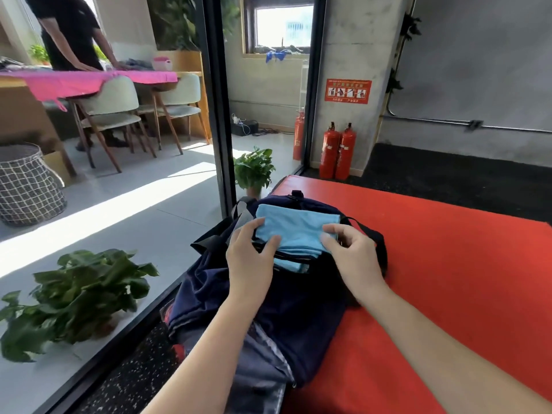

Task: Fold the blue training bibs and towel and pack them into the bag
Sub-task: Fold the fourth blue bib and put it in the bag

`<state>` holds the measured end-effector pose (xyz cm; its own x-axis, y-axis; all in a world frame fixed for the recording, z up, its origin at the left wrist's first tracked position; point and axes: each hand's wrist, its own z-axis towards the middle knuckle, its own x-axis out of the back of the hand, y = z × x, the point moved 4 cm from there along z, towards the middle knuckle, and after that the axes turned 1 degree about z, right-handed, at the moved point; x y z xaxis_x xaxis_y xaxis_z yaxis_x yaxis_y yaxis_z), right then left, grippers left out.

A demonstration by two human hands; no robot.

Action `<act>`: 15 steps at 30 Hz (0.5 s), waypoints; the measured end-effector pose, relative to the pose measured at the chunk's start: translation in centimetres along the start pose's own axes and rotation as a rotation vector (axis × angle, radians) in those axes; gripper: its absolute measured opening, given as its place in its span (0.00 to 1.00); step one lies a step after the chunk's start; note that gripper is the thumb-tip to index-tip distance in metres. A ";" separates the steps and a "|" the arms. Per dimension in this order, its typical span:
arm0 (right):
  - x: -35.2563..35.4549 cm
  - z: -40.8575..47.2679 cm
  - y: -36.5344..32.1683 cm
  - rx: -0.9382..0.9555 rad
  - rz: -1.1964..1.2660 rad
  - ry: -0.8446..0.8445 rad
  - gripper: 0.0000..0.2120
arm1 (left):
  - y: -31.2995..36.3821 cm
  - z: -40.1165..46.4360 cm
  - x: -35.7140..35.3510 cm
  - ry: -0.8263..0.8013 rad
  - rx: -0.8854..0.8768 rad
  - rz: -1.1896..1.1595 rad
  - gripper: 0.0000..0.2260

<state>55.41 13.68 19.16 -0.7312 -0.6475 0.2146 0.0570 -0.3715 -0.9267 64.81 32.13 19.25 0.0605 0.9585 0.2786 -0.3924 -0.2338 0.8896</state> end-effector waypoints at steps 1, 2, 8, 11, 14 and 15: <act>-0.7 0.6 0.2 -0.011 0.002 -0.020 0.07 | -0.3 0.8 -0.1 -0.005 -0.004 0.024 0.17; -1.3 1.1 0.4 -0.018 -0.001 -0.043 0.09 | -0.7 1.5 -0.3 -0.012 -0.006 0.044 0.17; -3.6 4.0 2.6 -0.094 -0.130 -0.082 0.13 | -3.1 4.5 -2.2 -0.085 0.028 0.088 0.21; -4.2 5.0 3.6 -0.165 -0.145 -0.073 0.13 | -3.6 5.2 -3.4 -0.117 0.022 0.088 0.21; -5.1 5.7 3.5 -0.180 -0.148 -0.052 0.14 | -3.7 6.2 -4.4 -0.123 0.023 0.088 0.20; -5.3 5.9 3.4 -0.178 -0.155 -0.040 0.14 | -3.6 6.6 -4.6 -0.126 0.019 0.098 0.20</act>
<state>63.49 11.93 16.65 -0.6940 -0.6192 0.3673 -0.1769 -0.3478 -0.9207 72.04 27.45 17.15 0.1375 0.9032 0.4065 -0.3851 -0.3294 0.8621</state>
